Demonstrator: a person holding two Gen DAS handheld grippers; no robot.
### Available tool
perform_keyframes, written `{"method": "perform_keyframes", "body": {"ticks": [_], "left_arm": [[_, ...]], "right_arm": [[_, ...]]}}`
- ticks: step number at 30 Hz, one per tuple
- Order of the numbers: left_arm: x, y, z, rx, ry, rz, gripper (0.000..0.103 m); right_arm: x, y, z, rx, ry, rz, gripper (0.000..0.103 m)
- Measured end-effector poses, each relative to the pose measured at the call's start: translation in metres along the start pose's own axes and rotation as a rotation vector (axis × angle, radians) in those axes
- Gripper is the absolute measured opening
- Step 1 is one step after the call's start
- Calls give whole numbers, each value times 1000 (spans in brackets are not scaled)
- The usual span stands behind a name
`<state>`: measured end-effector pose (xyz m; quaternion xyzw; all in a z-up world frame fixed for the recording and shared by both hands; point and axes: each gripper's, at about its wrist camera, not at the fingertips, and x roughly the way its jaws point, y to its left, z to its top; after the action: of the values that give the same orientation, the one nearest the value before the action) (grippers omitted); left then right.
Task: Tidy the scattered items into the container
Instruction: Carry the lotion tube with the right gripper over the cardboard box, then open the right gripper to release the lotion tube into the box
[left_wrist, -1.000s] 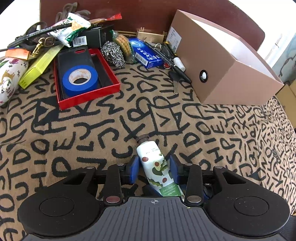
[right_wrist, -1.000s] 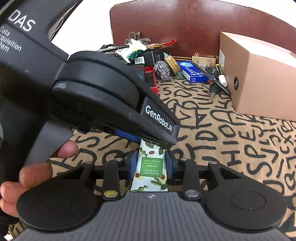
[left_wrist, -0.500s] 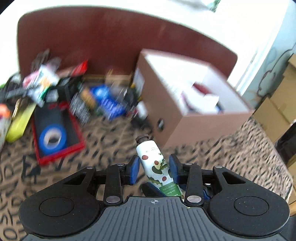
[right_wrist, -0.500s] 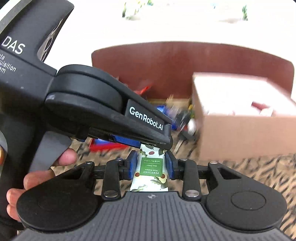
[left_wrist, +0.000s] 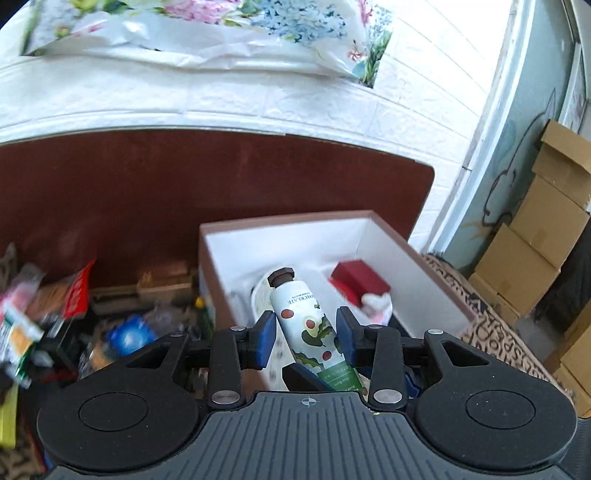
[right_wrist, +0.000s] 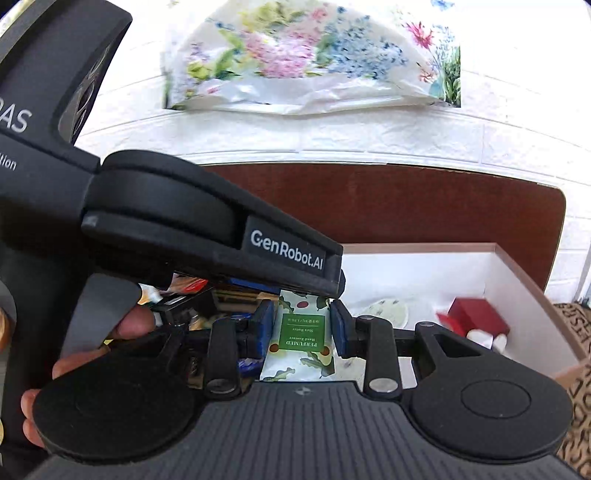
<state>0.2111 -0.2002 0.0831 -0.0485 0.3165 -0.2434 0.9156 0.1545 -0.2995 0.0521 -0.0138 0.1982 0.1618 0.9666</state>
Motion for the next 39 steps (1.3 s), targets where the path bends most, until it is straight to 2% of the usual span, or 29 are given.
{"method": "perform_keyframes", "body": {"ticks": [6,15,18,19,20,22,23,24,28,30,32,34,39], "left_arm": [[48,21,19,-29,43,-20,43],[114,43,18,-46,122,-20,43],[125,45,18,-37,130,-13,51],[127,45,18,-26,126,-2,62],[128,45,18,-10,120,6,67],[124,44,18,15,104,-14,85],[120,43,17,25,88,-36,91],[116,41,15,36,72,-45,93],[102,30,6,118,33,-10,99],[96,24,0,147,21,28,101],[91,21,-7,163,-3,56,103],[87,21,-13,159,-11,79,103],[82,23,-20,147,21,115,103]], "right_arm": [[42,-17,8,1,57,-2,37],[90,-44,-3,53,157,14,37],[100,-50,-5,74,174,21,38],[102,-52,-6,77,179,22,39],[103,-53,-7,79,179,20,40],[102,-54,-8,81,168,-5,55],[100,-55,-9,79,160,-22,67],[97,-56,-10,77,150,-37,74],[82,-53,-17,58,141,-67,83],[76,-51,-23,47,140,-113,95],[70,-50,-28,48,141,-144,101],[63,-50,-33,57,147,-127,101],[53,-49,-37,65,152,-107,103]]}}
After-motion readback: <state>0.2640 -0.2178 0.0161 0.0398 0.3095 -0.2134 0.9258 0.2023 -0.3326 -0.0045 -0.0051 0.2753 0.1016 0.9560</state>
